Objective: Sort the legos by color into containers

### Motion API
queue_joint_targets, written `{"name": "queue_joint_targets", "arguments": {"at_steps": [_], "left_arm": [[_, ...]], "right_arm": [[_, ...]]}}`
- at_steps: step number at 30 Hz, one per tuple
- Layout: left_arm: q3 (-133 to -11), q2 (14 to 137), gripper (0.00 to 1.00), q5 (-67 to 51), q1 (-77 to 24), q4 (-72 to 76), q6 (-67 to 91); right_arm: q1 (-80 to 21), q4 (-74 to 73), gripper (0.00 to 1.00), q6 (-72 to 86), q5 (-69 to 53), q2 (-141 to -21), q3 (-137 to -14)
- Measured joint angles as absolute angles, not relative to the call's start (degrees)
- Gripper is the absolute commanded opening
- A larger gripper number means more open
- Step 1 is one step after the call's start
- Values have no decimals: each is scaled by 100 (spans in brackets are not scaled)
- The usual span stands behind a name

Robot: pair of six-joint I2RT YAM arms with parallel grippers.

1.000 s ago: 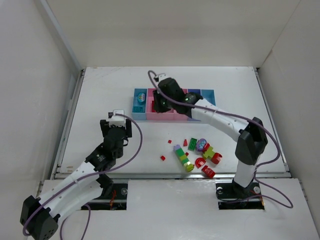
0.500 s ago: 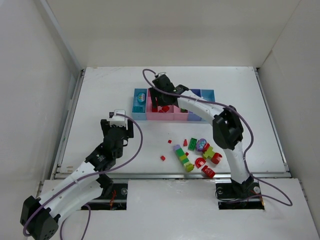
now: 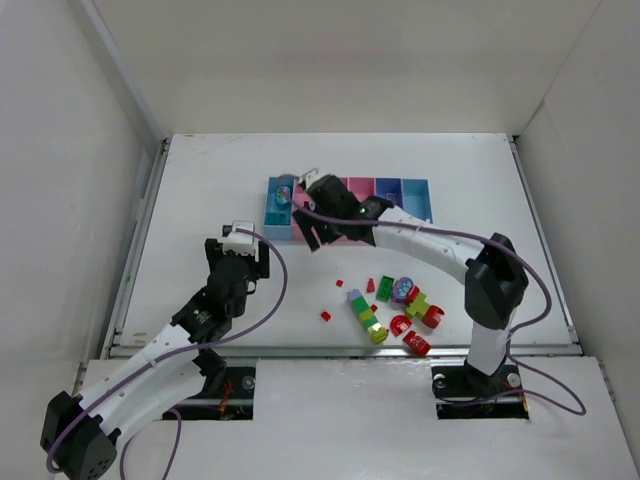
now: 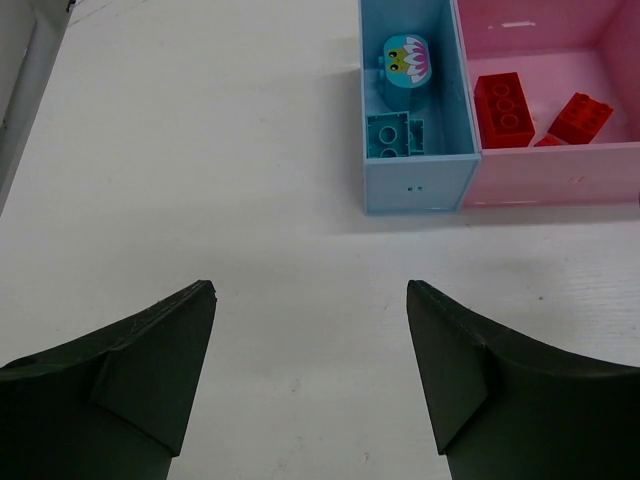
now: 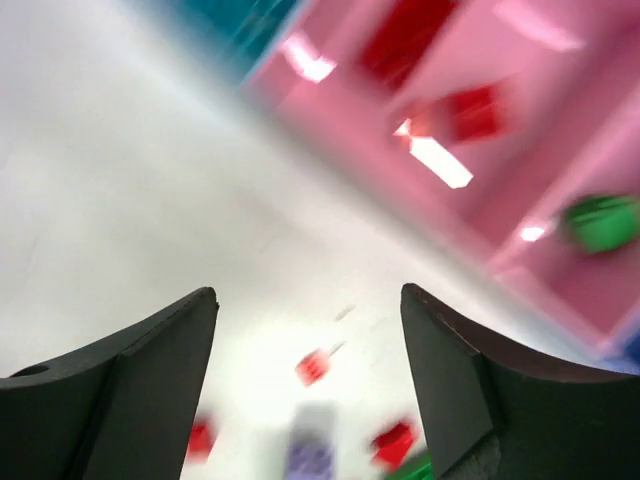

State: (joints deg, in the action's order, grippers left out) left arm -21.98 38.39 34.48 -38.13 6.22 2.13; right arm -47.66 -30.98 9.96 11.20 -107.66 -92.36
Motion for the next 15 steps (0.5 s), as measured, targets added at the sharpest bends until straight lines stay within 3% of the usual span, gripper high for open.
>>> {"name": "queue_joint_targets", "arguments": {"at_steps": [3, 8, 11, 15], "left_arm": [[-2198, 3839, 74, 3452, -3813, 622, 204], [-2198, 3839, 74, 3454, -3813, 622, 198], [-2198, 3839, 74, 3454, -3813, 622, 196], [-2191, 3839, 74, 3457, -3813, 626, 196]], "right_arm": [[-5280, -3044, 70, 827, 600, -10462, -8468], [-5907, -3055, 64, 906, 25, -10492, -7481], [-6042, -3094, 64, 1020, -51, -10501, -7319], [-6097, -3079, 55, 1170, -8, -10503, -7306]]}}
